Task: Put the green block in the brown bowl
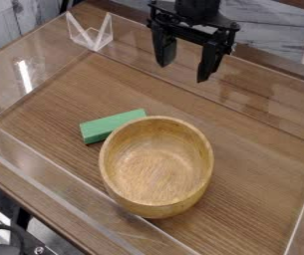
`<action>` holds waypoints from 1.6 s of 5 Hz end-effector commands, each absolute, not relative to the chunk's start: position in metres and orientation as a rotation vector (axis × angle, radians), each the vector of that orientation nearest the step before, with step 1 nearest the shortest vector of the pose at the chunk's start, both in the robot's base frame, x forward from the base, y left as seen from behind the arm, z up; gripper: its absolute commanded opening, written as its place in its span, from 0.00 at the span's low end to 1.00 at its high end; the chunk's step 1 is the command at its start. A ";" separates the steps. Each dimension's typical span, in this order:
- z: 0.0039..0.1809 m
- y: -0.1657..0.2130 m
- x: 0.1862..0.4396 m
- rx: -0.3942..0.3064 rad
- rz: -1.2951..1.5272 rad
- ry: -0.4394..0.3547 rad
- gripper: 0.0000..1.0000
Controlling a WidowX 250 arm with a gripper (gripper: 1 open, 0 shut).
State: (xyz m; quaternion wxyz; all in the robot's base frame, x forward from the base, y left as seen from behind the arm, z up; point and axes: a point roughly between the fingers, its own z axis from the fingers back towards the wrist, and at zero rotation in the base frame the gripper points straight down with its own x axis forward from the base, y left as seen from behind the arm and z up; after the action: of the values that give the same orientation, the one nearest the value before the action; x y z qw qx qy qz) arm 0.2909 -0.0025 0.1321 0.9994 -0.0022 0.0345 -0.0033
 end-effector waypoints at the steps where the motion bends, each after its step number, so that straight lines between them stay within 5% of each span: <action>1: 0.126 0.016 0.280 -0.004 -0.044 0.074 1.00; 2: 0.100 0.053 0.250 -0.001 -0.160 0.088 1.00; 3: 0.096 0.084 0.211 0.014 -0.280 -0.005 1.00; 8: 0.074 0.071 0.240 0.002 -0.320 -0.072 1.00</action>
State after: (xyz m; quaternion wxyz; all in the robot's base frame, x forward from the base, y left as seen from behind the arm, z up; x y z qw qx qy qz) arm 0.2292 0.0701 0.0634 0.9878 -0.0093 -0.0135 -0.1549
